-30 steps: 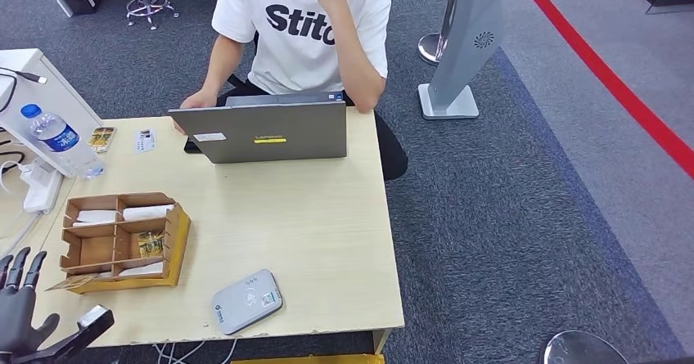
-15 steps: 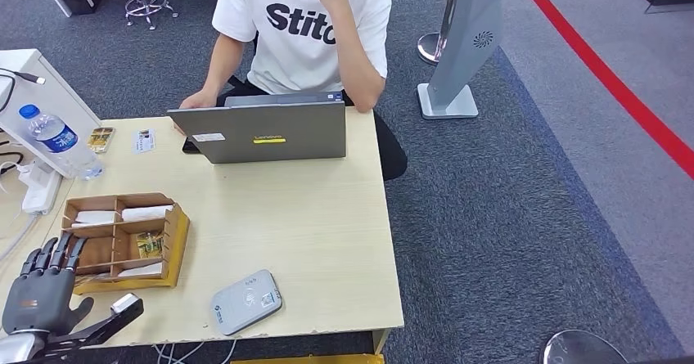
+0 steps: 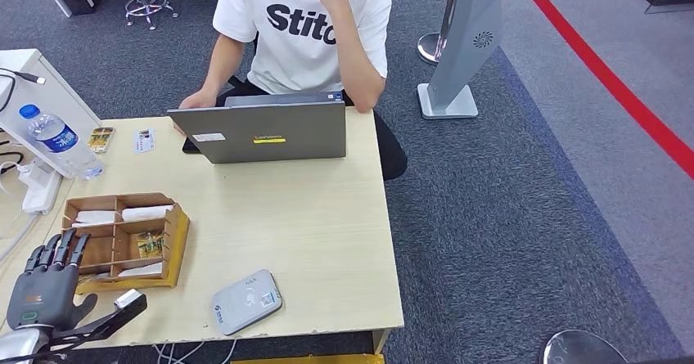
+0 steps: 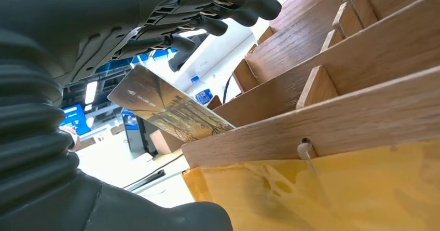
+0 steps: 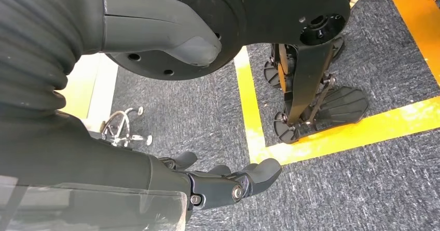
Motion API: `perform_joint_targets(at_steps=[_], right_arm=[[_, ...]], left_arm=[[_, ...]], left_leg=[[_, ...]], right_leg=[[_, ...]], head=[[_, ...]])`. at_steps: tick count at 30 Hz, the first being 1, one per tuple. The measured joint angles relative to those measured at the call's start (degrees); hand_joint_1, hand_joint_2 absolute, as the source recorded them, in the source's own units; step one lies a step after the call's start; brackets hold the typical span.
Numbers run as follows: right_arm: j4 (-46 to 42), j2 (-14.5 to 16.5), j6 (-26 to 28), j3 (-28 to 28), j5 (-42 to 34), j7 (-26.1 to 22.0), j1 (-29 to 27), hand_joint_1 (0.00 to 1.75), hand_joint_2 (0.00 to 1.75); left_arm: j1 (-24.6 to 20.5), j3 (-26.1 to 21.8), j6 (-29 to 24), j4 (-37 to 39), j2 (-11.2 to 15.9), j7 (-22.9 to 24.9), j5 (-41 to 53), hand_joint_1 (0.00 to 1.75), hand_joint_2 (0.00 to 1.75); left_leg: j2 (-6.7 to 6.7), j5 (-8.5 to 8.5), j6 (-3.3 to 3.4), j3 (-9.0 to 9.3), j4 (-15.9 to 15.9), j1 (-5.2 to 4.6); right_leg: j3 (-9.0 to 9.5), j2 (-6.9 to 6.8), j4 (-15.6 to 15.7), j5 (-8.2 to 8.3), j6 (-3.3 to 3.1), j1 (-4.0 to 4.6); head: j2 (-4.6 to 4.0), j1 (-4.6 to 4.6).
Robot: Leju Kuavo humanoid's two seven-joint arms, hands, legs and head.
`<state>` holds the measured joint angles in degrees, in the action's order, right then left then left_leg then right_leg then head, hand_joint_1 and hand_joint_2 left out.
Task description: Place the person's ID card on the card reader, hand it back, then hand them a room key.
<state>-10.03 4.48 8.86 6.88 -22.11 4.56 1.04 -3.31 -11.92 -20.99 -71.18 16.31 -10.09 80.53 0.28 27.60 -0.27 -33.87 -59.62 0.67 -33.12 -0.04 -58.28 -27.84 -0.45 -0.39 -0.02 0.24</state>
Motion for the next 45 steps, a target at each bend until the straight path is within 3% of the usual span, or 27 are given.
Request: perform_joint_targets(at_steps=[7, 11, 45], right_arm=[[0.00, 0.00, 0.31, 0.00, 0.62, 0.40, 0.00, 0.00, 1.75], [0.00, 0.02, 0.43, 0.00, 0.65, 0.46, 0.00, 0.00, 1.75], [0.00, 0.05, -0.49, 0.00, 2.20, 0.97, 0.01, 0.00, 1.75]], left_arm=[[0.07, 0.01, -0.05, -0.96, -0.25, 0.26, -0.55, 0.00, 1.75], [0.16, 0.01, -0.08, -1.37, -0.36, 0.26, -0.62, 1.75, 1.75], [1.07, -0.21, 1.46, -5.92, -1.22, -1.30, -4.26, 1.75, 1.75]], left_leg=[[0.00, 0.00, 0.00, -0.01, 0.00, 0.00], [0.00, 0.00, 0.00, -0.01, 0.00, 0.00], [-0.02, 0.00, 0.00, -0.02, 0.00, 0.00]], right_leg=[[0.00, 0.00, 0.00, 0.00, 0.00, 0.00], [0.00, -0.01, 0.00, 0.00, 0.00, 0.00], [0.01, -0.02, 0.00, 0.00, 0.00, 0.00]], head=[[0.00, 0.00], [0.00, 0.01], [-0.01, 0.00]])
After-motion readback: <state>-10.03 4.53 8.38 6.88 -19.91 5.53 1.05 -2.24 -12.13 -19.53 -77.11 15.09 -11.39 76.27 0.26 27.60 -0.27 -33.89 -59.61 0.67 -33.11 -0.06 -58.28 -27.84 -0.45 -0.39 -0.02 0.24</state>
